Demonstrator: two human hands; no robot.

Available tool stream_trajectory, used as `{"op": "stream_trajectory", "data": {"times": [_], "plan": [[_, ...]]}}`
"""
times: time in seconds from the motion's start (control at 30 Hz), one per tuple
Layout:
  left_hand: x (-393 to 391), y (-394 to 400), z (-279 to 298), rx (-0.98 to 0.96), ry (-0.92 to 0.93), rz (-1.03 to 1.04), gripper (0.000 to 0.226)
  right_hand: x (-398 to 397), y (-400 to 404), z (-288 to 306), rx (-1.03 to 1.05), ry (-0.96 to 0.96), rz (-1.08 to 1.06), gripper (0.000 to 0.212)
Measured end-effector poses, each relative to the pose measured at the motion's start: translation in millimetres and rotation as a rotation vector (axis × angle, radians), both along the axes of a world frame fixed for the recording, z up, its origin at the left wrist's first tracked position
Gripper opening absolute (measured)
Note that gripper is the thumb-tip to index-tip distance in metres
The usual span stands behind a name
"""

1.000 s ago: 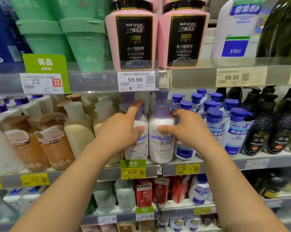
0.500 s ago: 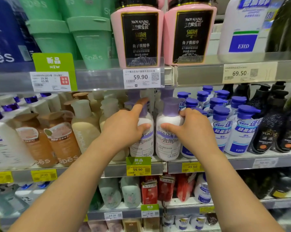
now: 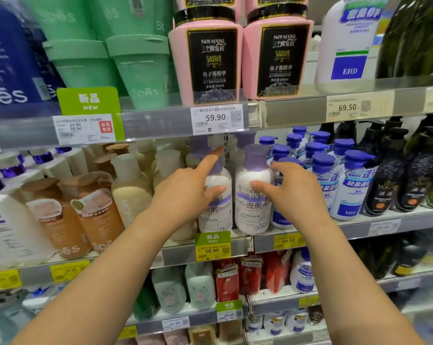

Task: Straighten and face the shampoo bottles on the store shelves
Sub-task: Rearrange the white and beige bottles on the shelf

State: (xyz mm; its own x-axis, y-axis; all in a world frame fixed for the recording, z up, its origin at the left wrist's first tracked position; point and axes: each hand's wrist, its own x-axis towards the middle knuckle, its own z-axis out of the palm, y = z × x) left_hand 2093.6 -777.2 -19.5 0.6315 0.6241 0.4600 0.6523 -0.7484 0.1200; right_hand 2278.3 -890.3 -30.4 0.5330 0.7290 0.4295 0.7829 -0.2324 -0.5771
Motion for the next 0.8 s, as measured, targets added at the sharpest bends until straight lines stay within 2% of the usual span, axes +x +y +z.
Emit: {"op": "stream_trajectory", "data": {"times": [0.1,0.17,0.2,0.3,0.37,0.5,0.63,0.8], "plan": [[-19,3,7,0.075,-0.130,-0.031,0.050,-9,-4,-2,0.162,-0.006,-0.065,0.044],[-37,7,13,0.099,-0.247,0.004,0.021,-20,-3,-2,0.243,0.037,-0.053,0.033],[-46,11,15,0.104,-0.287,0.050,0.016,-27,-2,-2,0.266,0.069,-0.027,0.025],[-71,21,19,0.103,-0.312,0.217,0.022,-53,3,1,0.256,0.139,0.090,0.007],[-81,24,19,0.097,-0.273,0.276,0.030,-72,10,2,0.200,0.153,0.173,0.006],[-94,24,18,0.132,-0.228,0.309,0.032,-106,36,12,0.118,0.017,0.296,0.029],[-110,28,22,0.158,-0.281,0.367,0.039,-129,71,22,-0.024,-0.201,0.208,0.051],[-121,40,24,-0.011,-0.109,0.483,0.071,-150,88,26,-0.109,-0.145,0.107,0.068]]}}
